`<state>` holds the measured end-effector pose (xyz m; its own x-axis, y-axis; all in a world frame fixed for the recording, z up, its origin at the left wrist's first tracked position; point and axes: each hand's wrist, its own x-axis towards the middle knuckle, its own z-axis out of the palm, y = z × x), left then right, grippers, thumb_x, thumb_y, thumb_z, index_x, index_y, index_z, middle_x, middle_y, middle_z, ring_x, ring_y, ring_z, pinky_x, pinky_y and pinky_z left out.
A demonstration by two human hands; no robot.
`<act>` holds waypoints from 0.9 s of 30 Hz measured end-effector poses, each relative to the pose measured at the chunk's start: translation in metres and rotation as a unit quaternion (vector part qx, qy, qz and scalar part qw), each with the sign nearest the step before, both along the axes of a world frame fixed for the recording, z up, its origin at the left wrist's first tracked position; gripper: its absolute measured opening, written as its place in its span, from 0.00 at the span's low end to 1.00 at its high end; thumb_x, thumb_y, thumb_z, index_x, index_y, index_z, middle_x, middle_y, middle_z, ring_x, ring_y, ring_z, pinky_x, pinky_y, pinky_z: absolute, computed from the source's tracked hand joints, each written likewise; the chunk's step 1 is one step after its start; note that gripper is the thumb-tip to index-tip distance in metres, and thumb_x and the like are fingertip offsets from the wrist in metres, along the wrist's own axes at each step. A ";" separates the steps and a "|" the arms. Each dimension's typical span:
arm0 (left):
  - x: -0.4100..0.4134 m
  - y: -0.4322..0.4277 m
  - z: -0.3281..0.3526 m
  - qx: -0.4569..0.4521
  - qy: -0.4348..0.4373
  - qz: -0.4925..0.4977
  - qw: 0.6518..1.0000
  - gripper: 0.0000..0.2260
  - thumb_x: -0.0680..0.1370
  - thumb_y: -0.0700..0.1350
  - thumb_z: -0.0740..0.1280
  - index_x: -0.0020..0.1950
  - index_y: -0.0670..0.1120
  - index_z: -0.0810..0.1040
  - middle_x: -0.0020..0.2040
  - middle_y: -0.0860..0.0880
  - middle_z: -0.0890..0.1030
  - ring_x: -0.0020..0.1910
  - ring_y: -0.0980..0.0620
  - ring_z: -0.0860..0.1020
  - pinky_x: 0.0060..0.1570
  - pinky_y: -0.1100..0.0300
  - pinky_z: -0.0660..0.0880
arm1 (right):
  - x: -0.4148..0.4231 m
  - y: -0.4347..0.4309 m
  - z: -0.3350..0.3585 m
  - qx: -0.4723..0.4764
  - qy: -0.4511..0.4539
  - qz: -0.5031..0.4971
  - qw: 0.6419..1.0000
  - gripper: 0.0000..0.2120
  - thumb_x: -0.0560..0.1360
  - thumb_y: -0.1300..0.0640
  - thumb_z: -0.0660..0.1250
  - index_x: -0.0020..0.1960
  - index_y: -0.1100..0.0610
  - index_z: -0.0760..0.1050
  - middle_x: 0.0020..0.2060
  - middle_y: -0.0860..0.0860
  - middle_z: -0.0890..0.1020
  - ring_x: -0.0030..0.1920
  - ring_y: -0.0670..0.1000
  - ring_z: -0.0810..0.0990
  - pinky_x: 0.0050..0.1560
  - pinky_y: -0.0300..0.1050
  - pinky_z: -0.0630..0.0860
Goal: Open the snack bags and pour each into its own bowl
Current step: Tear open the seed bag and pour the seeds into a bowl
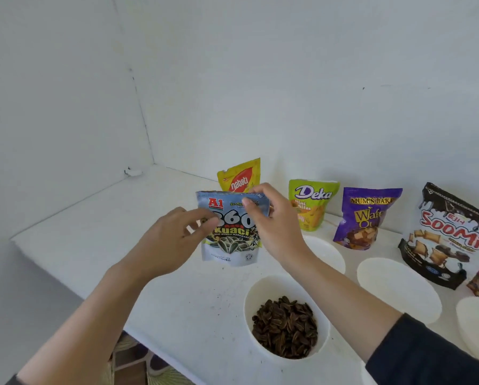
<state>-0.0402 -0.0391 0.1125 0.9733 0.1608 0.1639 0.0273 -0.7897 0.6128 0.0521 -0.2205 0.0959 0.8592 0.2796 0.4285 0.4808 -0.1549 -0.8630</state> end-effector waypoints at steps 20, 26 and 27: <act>-0.321 -0.020 -0.053 -0.109 0.049 0.403 0.907 0.10 0.81 0.60 0.62 0.55 0.57 0.77 0.44 0.53 0.83 0.40 0.52 0.83 0.36 0.59 0.81 | -0.229 0.121 -0.077 -0.060 0.146 0.373 0.914 0.03 0.81 0.53 0.65 0.52 0.51 0.72 0.44 0.52 0.83 0.42 0.50 0.85 0.32 0.43 0.81; -0.388 -0.015 -0.123 -0.171 0.083 0.477 0.858 0.10 0.82 0.61 0.61 0.55 0.59 0.76 0.44 0.51 0.83 0.42 0.47 0.83 0.44 0.49 0.83 | -0.301 0.160 -0.162 -0.128 0.147 0.433 0.880 0.02 0.81 0.51 0.65 0.50 0.46 0.72 0.47 0.48 0.79 0.47 0.50 0.80 0.39 0.38 0.77; -0.395 -0.014 -0.138 -0.183 0.092 0.484 0.851 0.10 0.82 0.61 0.61 0.55 0.59 0.76 0.44 0.50 0.83 0.42 0.47 0.83 0.46 0.50 0.82 | -0.309 0.167 -0.179 -0.144 0.148 0.435 0.876 0.03 0.81 0.49 0.65 0.49 0.44 0.71 0.48 0.49 0.79 0.49 0.52 0.79 0.42 0.42 0.77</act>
<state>-0.4355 -0.0528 -0.0252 0.3595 0.9090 -0.2111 0.6789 -0.0996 0.7275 -0.2571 -0.0539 -0.0836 0.3285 0.9441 0.0271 0.2871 -0.0725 -0.9551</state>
